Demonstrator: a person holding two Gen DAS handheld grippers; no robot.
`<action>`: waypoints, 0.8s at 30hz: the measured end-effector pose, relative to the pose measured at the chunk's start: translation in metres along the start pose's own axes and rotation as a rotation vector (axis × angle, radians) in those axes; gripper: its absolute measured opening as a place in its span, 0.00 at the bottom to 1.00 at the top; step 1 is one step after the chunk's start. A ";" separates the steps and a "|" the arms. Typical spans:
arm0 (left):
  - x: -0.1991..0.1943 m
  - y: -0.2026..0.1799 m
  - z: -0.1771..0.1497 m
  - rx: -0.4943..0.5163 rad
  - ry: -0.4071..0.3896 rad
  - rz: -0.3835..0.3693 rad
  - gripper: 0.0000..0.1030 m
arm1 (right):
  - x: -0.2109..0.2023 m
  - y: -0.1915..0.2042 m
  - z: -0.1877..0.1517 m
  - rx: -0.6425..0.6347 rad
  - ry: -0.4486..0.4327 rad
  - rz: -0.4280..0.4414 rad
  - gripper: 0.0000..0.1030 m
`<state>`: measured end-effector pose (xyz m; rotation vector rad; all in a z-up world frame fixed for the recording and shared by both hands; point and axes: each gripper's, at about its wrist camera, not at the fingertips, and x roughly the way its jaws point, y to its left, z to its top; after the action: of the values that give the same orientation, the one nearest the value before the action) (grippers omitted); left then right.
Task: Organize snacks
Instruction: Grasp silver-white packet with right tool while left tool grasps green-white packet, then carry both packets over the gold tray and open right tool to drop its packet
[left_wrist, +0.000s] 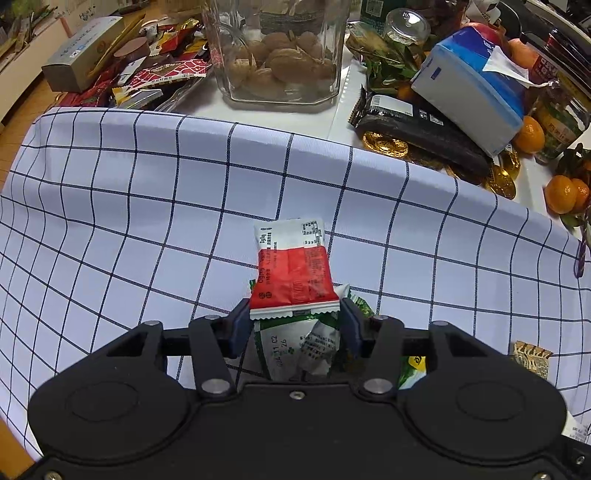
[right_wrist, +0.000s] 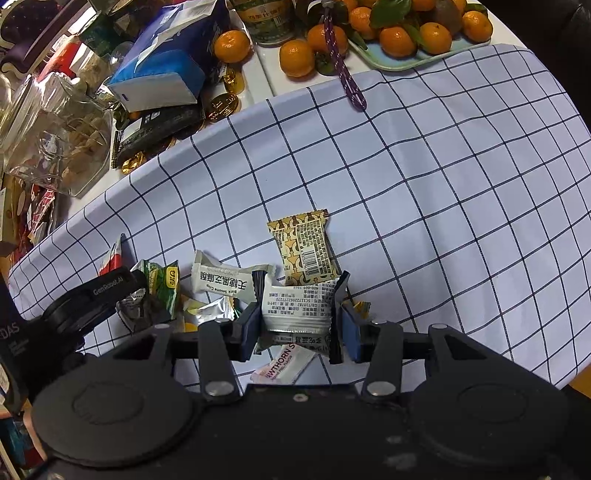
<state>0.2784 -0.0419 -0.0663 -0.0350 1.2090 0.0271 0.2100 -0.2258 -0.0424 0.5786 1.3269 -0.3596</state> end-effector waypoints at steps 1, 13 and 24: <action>-0.001 0.000 0.000 0.003 0.001 0.000 0.52 | -0.001 0.000 0.000 -0.003 -0.002 0.000 0.47; -0.031 0.017 -0.006 -0.055 -0.004 -0.091 0.41 | -0.007 -0.004 -0.004 -0.020 -0.047 -0.043 0.47; -0.071 0.039 -0.028 -0.042 -0.053 -0.148 0.41 | -0.010 -0.009 -0.009 -0.037 -0.107 -0.080 0.47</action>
<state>0.2259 -0.0043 -0.0104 -0.1594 1.1504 -0.0761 0.1961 -0.2287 -0.0355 0.4703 1.2531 -0.4253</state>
